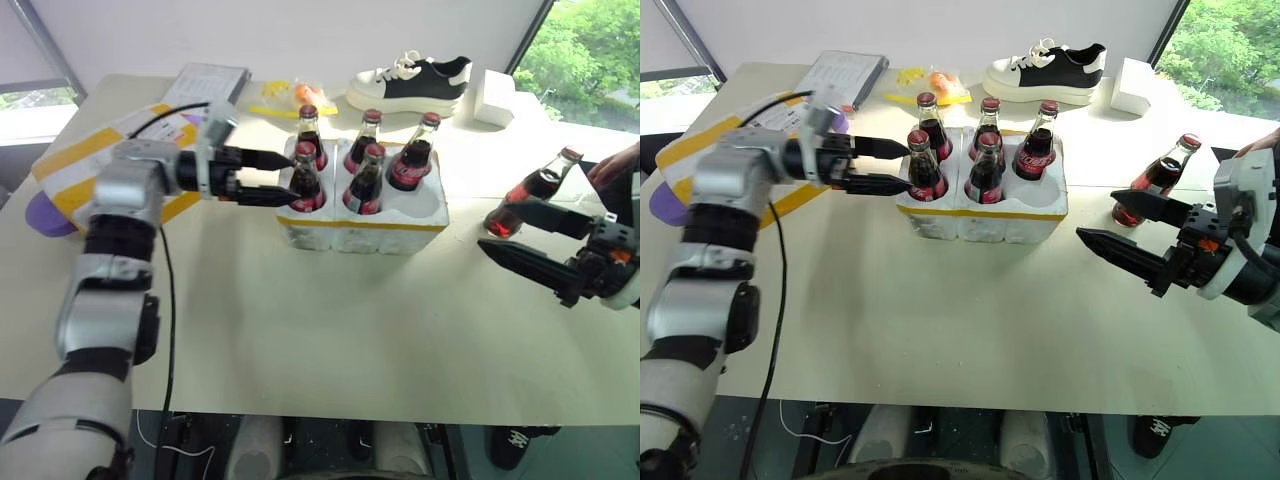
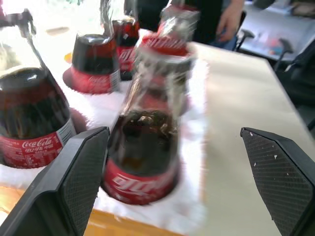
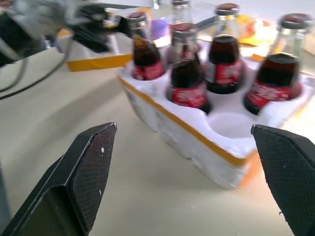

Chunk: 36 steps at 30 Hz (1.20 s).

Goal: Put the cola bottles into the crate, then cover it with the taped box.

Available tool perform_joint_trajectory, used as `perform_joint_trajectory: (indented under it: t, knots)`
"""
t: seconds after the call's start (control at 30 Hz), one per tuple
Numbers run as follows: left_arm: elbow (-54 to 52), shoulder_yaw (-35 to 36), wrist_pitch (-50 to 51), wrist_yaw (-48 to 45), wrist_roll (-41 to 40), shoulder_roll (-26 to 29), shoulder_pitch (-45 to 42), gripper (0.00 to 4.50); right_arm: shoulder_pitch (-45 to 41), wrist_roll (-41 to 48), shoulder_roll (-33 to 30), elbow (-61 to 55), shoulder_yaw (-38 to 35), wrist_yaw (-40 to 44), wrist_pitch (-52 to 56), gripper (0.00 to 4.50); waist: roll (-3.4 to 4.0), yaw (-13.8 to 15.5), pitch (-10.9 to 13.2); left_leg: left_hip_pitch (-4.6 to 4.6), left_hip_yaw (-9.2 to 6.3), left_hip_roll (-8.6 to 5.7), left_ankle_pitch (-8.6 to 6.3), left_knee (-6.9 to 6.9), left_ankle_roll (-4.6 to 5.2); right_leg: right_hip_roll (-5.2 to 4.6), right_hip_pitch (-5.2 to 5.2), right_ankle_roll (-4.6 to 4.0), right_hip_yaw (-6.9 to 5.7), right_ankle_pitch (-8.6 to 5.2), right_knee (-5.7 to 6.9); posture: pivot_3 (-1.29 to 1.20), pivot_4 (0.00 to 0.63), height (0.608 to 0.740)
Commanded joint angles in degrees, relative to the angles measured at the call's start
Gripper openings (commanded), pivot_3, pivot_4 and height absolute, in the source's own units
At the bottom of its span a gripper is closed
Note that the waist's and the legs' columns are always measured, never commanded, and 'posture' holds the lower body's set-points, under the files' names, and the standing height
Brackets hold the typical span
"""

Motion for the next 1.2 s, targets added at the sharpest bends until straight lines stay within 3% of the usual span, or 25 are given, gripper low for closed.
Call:
perform_joint_trajectory:
  t: [0.03, 0.17, 0.37, 0.6, 1.2]
  knots:
    - [-18.1, 5.9, 12.8, 0.8, -10.3, 5.9, 6.5, 4.46, 0.4, -3.1, 1.9, 0.8, -1.7, -3.0, -1.8, 4.5, 0.04, -0.6, 0.0, 0.03, -0.01, 0.01, 0.0, 0.0, -0.01, 0.0, 0.04, 0.0, 0.01, 0.0, 0.0, 0.0, 0.15, 0.74]
    - [-36.3, 11.1, 22.4, 6.2, -19.9, 9.9, 19.2, 4.46, 0.3, -7.3, 5.0, 3.0, -0.5, -8.9, -2.1, 4.5, 0.05, -0.6, 0.0, 0.12, -0.07, 0.04, 0.01, 0.01, -0.01, -0.08, 0.19, 0.01, 0.03, -0.01, -0.01, 0.0, 0.15, 0.74]
    - [-46.7, 14.3, 26.4, 18.8, -26.9, 6.3, 27.1, 4.46, -4.1, -15.0, 9.3, 8.9, 3.5, -16.3, -4.6, 4.5, 0.1, -0.7, -0.1, 0.22, -0.15, 0.01, 0.01, 0.03, -0.01, -0.03, 0.27, 0.0, 0.04, 0.0, 0.03, 0.0, 0.15, 0.74]
    - [-50.6, 13.3, 25.4, 27.6, -30.2, 4.2, 28.7, 4.46, -12.9, -22.8, 13.8, 21.9, 9.0, -18.5, -9.2, 4.5, 0.21, -0.9, -0.1, 0.27, -0.03, -0.08, 0.06, -0.02, -0.11, 0.02, 0.24, 0.0, 0.09, 0.0, 0.04, 0.0, 0.15, 0.74]
    - [-51.2, 12.5, 23.8, 32.2, -34.9, 7.6, 27.8, 4.46, -30.6, -36.6, 19.8, 51.2, 17.8, -12.0, -25.3, 4.5, 0.36, -1.2, -0.1, 0.31, 0.05, -0.08, 0.11, -0.13, -0.19, 0.04, 0.22, 0.0, 0.12, -0.01, 0.02, 0.0, 0.15, 0.74]
